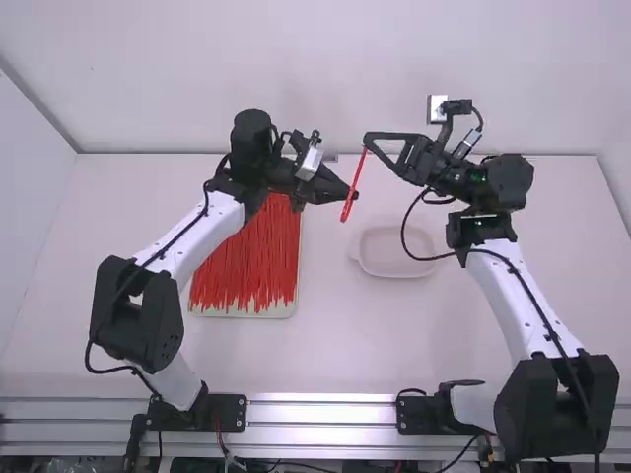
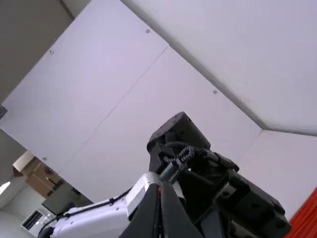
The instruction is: Fasten the cable tie
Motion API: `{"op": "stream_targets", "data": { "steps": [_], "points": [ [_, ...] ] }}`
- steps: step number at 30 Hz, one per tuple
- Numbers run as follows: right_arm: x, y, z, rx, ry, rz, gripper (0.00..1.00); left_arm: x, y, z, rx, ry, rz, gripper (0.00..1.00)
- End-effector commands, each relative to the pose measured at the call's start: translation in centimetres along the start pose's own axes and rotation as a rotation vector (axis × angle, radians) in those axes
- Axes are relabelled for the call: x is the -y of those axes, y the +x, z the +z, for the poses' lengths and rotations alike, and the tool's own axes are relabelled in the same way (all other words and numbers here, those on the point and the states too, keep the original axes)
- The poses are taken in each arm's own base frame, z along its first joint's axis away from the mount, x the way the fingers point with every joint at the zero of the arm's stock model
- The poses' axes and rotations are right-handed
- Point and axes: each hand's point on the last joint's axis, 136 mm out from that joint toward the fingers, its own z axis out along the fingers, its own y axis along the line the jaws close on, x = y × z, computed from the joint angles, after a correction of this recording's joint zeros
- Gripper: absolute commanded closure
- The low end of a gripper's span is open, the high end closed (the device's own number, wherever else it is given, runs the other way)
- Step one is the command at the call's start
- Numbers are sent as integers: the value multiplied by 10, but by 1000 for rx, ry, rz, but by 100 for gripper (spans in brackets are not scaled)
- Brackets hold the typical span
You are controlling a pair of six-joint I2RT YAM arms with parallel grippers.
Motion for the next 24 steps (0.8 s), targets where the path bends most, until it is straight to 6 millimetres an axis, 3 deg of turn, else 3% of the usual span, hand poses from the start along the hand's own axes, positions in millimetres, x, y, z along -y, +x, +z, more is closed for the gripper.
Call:
{"op": "stream_targets", "data": {
  "steps": [1,14,23,24],
  "points": [
    [-20,-38,-9,159,-7,-38,100,10,22,3,4,29,-81,98],
    [-35,-54,-11,218,-31,-73,100,26,54,7,6,41,-98,98],
    [-44,-55,-7,188,-34,-138,100,27,56,6,6,41,-105,98],
    [-44,-50,-6,166,-34,-171,93,27,56,6,6,41,-105,98]
  ]
}}
